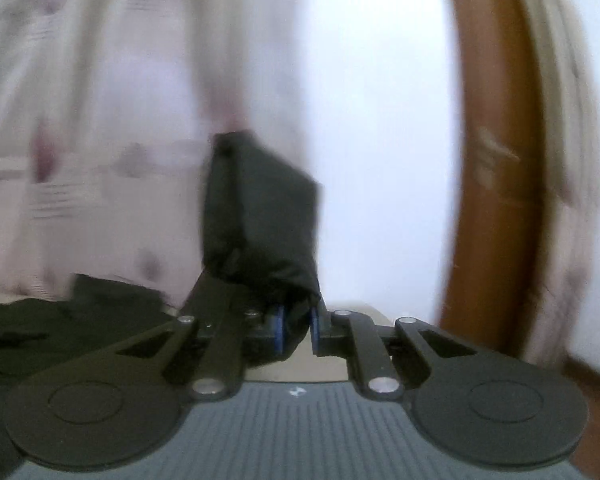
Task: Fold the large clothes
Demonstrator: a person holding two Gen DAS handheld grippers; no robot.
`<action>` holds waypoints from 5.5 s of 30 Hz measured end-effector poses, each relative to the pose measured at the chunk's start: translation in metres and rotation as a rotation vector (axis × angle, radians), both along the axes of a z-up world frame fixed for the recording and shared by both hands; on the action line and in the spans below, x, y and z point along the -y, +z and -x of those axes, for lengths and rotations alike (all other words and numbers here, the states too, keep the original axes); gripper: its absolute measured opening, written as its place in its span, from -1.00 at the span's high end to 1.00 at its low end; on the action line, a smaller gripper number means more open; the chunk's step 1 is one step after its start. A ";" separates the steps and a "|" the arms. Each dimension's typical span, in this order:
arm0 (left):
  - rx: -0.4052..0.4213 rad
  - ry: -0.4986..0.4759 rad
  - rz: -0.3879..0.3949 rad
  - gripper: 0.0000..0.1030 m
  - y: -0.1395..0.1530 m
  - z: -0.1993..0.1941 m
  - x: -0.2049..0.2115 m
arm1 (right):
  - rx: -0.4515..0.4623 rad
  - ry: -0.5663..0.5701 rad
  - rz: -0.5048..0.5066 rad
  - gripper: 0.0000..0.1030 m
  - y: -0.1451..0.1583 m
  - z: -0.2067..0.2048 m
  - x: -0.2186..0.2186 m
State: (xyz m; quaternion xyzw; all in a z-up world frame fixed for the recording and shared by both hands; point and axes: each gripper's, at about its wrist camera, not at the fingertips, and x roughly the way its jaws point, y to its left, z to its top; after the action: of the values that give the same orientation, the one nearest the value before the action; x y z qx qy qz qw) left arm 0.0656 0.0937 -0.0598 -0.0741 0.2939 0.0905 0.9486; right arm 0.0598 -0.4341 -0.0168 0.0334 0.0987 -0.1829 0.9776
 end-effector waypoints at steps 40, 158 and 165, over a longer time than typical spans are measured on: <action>-0.118 -0.277 -0.150 0.73 -0.047 0.002 -0.024 | -0.327 0.388 -0.471 0.71 -0.136 0.079 -0.022; 0.097 -0.036 0.081 -1.00 -0.010 0.009 -0.026 | -0.281 1.052 -0.310 -0.67 -0.079 -0.092 -0.172; 0.114 0.116 0.162 -0.99 -0.013 0.003 -0.094 | -0.362 0.780 -0.209 -0.68 -0.098 0.027 -0.073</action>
State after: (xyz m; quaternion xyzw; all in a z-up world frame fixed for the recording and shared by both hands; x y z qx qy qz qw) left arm 0.0624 0.1875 -0.0726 -0.1724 0.2411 0.1167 0.9479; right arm 0.0326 -0.3608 -0.1148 0.0600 0.2915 0.2078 0.9318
